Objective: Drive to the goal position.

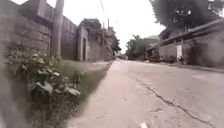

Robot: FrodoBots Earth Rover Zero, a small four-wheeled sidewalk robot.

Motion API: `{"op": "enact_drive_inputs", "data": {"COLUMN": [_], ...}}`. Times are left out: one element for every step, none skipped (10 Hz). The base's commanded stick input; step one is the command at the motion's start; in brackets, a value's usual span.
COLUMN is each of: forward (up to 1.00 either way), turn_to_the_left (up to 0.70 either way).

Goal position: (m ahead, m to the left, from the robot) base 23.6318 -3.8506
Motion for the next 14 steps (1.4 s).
{"op": "enact_drive_inputs", "data": {"forward": [0.7,0.7,0.7,0.7,0.7,0.7,0.7,0.7,0.7,0.7,0.7,0.7,0.7,0.7], "turn_to_the_left": [0.0,0.0,0.0,-0.13,-0.25,-0.33,-0.19,0.0,0.0,0.0,0.0,0.0,0.0,0.0]}}
